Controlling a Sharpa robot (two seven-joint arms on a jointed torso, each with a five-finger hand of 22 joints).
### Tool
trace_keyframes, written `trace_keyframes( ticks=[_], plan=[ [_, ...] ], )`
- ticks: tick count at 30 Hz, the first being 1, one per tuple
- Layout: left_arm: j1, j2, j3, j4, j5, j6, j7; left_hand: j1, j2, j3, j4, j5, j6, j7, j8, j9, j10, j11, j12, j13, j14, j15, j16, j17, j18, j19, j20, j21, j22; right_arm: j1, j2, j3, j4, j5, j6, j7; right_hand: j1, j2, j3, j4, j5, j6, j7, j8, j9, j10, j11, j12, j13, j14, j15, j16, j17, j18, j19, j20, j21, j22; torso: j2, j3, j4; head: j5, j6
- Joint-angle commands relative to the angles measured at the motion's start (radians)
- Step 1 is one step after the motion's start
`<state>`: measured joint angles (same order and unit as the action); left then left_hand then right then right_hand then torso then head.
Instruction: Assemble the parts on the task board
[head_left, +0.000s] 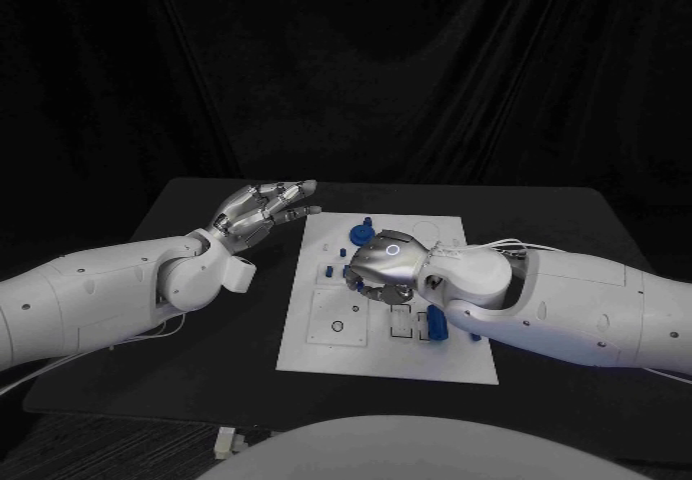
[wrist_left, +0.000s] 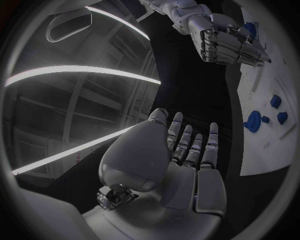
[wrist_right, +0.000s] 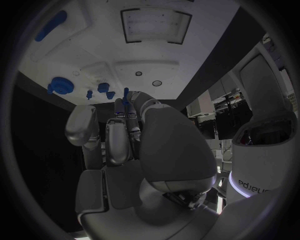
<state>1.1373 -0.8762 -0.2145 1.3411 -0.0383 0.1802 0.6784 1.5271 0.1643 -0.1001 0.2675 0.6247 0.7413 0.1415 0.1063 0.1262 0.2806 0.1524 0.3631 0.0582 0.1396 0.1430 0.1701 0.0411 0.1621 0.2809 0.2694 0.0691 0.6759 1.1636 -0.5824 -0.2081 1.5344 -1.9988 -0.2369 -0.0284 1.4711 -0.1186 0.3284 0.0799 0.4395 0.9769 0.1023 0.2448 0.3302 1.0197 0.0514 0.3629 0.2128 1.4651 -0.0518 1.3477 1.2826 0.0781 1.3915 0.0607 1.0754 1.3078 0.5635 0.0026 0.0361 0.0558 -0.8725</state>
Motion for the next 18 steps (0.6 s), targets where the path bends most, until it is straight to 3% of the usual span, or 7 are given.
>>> trace_keyframes(
  ticks=[1,10,18],
  plan=[
    [-0.001,0.000,0.001,0.004,0.008,-0.006,0.113,0.003,-0.007,0.003,0.002,0.006,0.001,0.007,0.005,-0.001,-0.005,0.002,-0.002,-0.001,0.000,0.005,0.006,0.001,0.006,0.000,-0.007,-0.004,-0.001,-0.007,0.007,0.001,-0.011,-0.035,-0.008,0.012,0.005,-0.006,0.001,-0.005,0.004,0.000,0.007,-0.007,0.001,0.009,0.001,-0.001,0.000,0.016,0.004,0.003,-0.001,0.017,0.005,-0.001,0.005,0.137,0.000,0.0001,-0.0008,0.002,0.000],
    [-0.002,0.002,0.001,0.001,0.008,0.004,0.106,0.004,-0.005,0.006,0.003,0.006,0.001,0.007,0.005,-0.001,-0.006,0.004,-0.002,-0.001,0.007,0.009,0.015,0.004,0.008,0.000,-0.001,-0.003,-0.004,-0.016,0.024,0.001,-0.039,-0.036,-0.014,0.022,0.003,-0.007,0.000,-0.005,0.001,-0.003,0.008,-0.011,0.001,0.010,0.002,-0.003,-0.001,0.014,0.006,-0.002,-0.008,0.017,0.004,0.000,0.002,0.136,0.002,0.0004,-0.0024,0.011,0.000],
    [-0.003,0.003,0.001,-0.003,0.008,0.013,0.102,0.007,-0.004,0.012,0.003,0.006,0.001,0.008,0.006,-0.001,-0.008,0.006,-0.001,-0.001,0.018,0.015,0.028,0.006,0.010,0.005,0.011,0.000,-0.007,-0.023,0.030,0.001,-0.046,-0.028,-0.025,0.026,0.000,-0.008,0.000,-0.006,-0.007,-0.011,0.009,-0.019,0.000,0.013,0.003,-0.006,-0.002,0.012,0.007,-0.005,-0.011,0.017,0.002,0.001,-0.002,0.136,0.001,-0.0004,-0.0012,0.011,0.000]
  ],
)
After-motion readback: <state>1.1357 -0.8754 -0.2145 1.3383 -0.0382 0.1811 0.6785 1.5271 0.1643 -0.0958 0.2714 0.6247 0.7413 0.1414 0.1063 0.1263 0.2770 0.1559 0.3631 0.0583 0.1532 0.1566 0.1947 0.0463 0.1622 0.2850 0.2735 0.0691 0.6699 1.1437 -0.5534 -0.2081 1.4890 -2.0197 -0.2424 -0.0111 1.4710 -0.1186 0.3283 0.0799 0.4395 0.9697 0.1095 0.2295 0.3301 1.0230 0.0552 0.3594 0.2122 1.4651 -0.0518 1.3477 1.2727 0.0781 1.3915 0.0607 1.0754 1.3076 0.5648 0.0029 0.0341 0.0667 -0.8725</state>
